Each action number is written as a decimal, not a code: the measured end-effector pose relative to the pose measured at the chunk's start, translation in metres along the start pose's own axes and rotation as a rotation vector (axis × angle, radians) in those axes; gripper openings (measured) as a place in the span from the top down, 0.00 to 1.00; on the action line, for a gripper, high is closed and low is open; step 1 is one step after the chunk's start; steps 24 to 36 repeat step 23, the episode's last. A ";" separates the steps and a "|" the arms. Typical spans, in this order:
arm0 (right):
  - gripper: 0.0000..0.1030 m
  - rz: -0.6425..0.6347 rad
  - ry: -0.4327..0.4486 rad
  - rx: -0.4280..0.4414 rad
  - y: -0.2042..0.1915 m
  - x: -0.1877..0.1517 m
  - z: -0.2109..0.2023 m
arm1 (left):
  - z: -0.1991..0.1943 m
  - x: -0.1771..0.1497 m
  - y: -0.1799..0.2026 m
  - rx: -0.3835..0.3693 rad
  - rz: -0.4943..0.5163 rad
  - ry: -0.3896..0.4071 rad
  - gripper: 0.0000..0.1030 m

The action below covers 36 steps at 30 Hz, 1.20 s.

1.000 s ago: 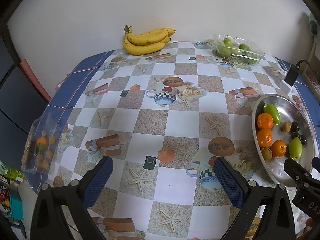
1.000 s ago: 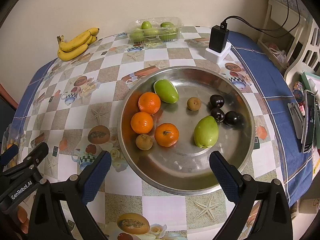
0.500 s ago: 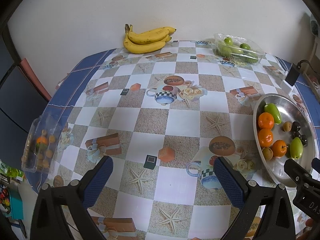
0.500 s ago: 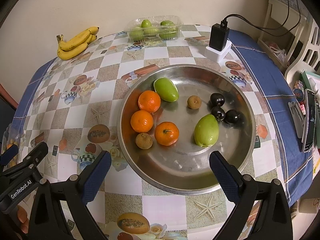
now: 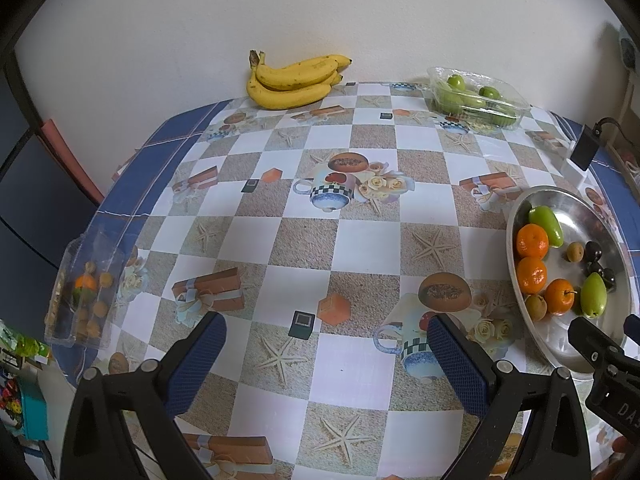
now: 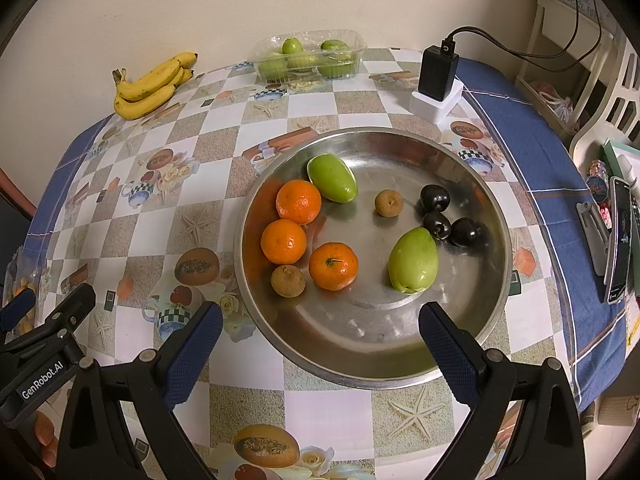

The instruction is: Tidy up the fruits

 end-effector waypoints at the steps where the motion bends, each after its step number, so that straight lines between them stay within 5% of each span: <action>1: 0.04 0.001 0.000 0.000 0.000 -0.001 0.001 | 0.000 0.000 0.000 0.001 0.000 0.001 0.01; 36: 0.04 0.003 -0.003 0.001 0.000 -0.001 0.001 | -0.004 0.001 -0.007 0.004 -0.029 0.023 0.01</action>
Point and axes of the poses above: each gripper's, at about its wrist camera, not at the fingertips, and z roughly the way its jaws point, y to its right, x to its top, the point moved 1 cm from there along z, roughly the way its jaws point, and after that the axes turned 5 degrees about -y, right-handed, at the moved point
